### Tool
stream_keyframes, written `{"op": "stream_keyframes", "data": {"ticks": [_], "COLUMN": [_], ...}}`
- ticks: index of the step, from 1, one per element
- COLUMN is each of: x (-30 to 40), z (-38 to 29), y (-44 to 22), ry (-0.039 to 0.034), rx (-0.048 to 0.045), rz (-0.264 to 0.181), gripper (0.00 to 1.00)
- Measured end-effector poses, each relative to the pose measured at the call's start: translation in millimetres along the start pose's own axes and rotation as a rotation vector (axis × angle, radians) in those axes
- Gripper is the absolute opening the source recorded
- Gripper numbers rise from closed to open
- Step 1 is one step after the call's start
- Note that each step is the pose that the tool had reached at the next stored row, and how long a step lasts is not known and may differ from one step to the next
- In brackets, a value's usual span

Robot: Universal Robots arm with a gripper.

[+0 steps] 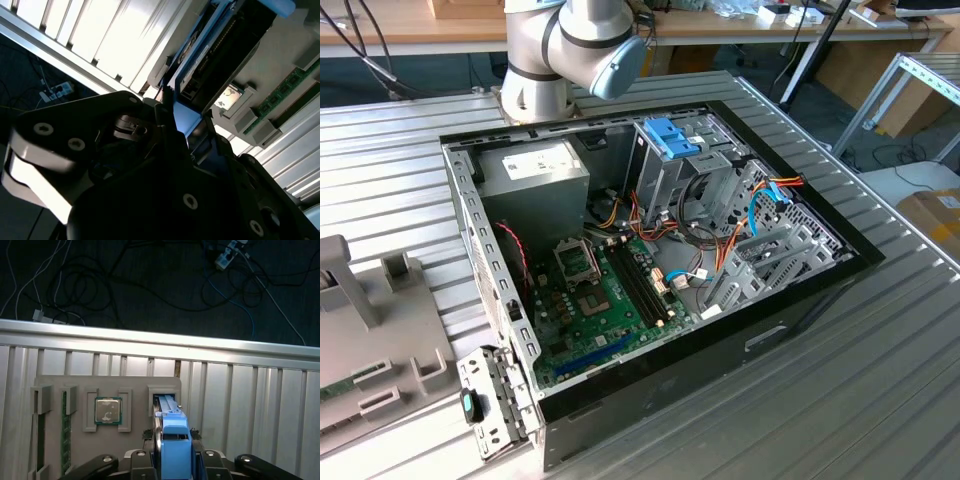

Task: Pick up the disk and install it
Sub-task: 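Pick up the disk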

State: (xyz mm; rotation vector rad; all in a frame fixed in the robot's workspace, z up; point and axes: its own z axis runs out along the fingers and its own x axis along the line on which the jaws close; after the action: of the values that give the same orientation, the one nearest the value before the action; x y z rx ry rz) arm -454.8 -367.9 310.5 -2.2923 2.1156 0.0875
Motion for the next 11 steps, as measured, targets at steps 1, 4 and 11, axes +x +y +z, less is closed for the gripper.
{"op": "stream_keyframes", "data": {"ticks": [1, 4, 11], "x": [0.0, -0.2, -0.5], "z": [0.0, 0.0, -6.7], "y": [0.0, 0.0, 0.1], "ry": [0.0, -0.0005, -0.0013], "rx": [0.0001, 0.0012, 0.0033], "rz": [0.0, 0.02, 0.057], "gripper": [0.36, 0.36, 0.36]}}
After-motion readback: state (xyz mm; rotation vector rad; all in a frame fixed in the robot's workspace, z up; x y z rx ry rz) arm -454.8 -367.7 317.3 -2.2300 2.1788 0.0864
